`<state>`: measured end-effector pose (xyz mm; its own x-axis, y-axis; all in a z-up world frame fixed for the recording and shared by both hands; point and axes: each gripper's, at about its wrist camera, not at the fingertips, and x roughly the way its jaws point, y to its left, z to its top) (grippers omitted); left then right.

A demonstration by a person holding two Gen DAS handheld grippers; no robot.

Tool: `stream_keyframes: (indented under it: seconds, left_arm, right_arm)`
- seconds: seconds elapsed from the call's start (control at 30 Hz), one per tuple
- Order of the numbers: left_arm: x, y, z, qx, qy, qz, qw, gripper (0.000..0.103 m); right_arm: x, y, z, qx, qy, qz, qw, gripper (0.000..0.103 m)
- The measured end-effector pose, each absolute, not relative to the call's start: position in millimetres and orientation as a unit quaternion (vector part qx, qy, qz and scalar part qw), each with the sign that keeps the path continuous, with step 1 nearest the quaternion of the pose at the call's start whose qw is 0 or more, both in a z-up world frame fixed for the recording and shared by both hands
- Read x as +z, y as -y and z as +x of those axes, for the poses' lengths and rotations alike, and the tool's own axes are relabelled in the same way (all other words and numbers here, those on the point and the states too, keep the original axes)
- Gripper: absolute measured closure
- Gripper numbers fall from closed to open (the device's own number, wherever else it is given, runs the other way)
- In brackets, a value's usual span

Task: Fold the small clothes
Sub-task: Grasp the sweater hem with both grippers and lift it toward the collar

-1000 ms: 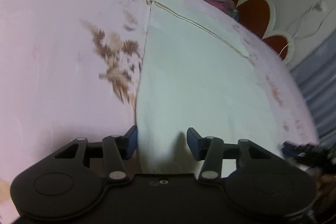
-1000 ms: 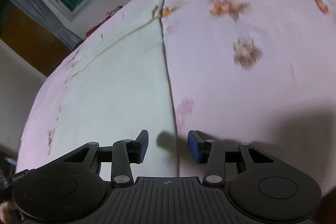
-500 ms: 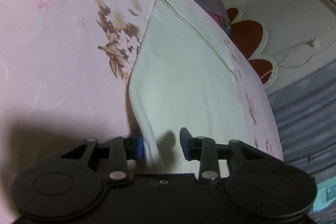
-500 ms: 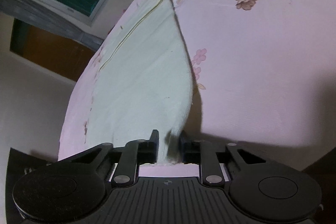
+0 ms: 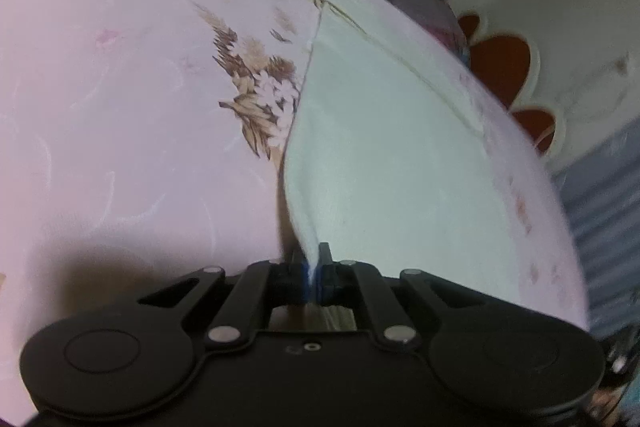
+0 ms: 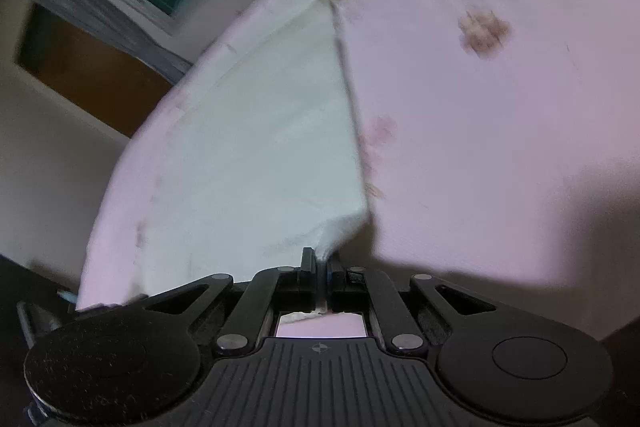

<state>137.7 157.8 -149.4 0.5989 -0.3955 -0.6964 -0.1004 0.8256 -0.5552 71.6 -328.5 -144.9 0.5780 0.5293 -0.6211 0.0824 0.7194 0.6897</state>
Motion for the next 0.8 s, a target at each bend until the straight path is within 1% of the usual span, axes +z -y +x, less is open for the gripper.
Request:
stream_keyframes:
  seconds: [0.1, 0.27, 0.37, 0.5, 0.6, 0.67, 0.8]
  left_arm:
    - [-130.0, -161.2, 134.6, -0.099, -0.404, -0.302, 0.858, 0.1]
    - [-96.5, -168.4, 161.5, -0.109, -0.355, -0.325, 0.87, 0.1]
    - [-75.1, -167.6, 201.7, -0.122, -0.327, -0.332, 0.876, 0.1]
    - [-53.1, -163.9, 276.5, -0.141, -0.298, -0.342, 0.88, 0.1]
    - [-50.8, -158.7, 340.7, -0.142, -0.297, -0.338, 0.882, 0.1]
    - [-58.0, -156.9, 385.7, -0.139, -0.307, -0.341, 0.878, 0.1]
    - [-87.2, -152.2, 466.7, -0.131, -0.341, -0.336, 0.868, 0.1]
  right_arm:
    - [-122.5, 335.5, 72.2, 0.16, -0.394, 0.368, 0.827, 0.1]
    - [-77.4, 336.9, 110.1, 0.185, -0.347, 0.345, 0.852, 0.099]
    - [-50.3, 335.0, 148.9, 0.192, -0.318, 0.334, 0.866, 0.1]
    - [-20.8, 334.4, 213.6, 0.178, -0.298, 0.328, 0.879, 0.1]
    - [-12.8, 336.0, 272.3, 0.159, -0.298, 0.331, 0.881, 0.1]
    - [-17.6, 335.1, 319.0, 0.149, -0.305, 0.334, 0.879, 0.1]
    - [-47.9, 341.6, 407.2, 0.126, -0.335, 0.36, 0.862, 0.099]
